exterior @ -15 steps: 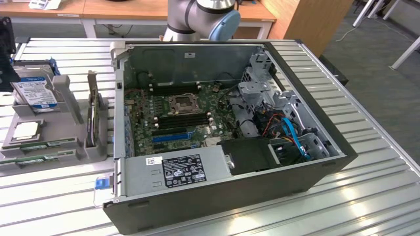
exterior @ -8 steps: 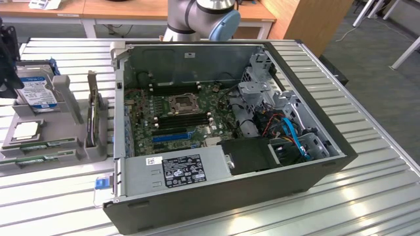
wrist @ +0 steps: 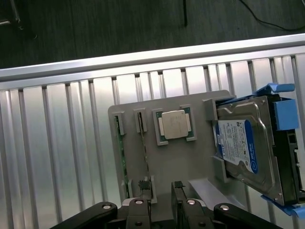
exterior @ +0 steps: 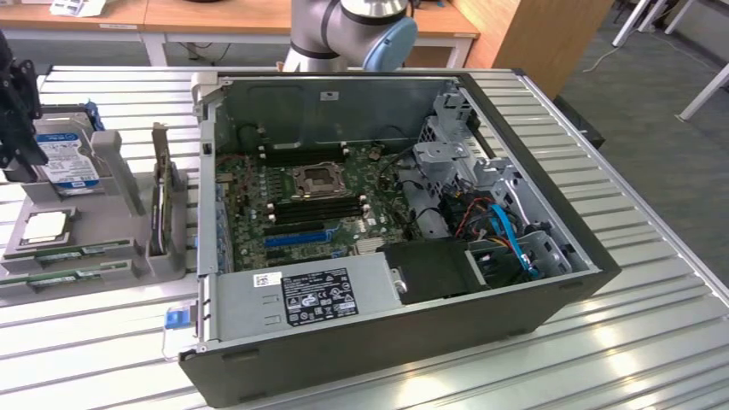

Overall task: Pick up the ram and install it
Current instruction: 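Pick up the ram and move it above insertion slot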

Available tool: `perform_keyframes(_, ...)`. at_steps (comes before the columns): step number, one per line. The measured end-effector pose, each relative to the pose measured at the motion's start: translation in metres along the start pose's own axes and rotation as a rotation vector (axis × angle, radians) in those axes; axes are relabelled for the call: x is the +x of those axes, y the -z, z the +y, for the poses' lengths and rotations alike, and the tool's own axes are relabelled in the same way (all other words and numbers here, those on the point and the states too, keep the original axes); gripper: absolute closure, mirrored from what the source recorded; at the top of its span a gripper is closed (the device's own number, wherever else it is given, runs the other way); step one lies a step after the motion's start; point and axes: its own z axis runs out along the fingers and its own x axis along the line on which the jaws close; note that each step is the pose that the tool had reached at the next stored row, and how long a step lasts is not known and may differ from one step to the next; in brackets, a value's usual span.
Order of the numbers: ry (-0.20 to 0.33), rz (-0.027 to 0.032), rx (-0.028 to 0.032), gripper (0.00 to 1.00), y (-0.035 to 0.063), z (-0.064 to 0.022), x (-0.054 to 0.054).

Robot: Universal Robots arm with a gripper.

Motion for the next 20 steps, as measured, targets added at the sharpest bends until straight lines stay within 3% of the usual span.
perform_keyframes(20, 0.007, -0.0004, -0.0001, 0.69, -0.0381, -0.0024, 0.005)
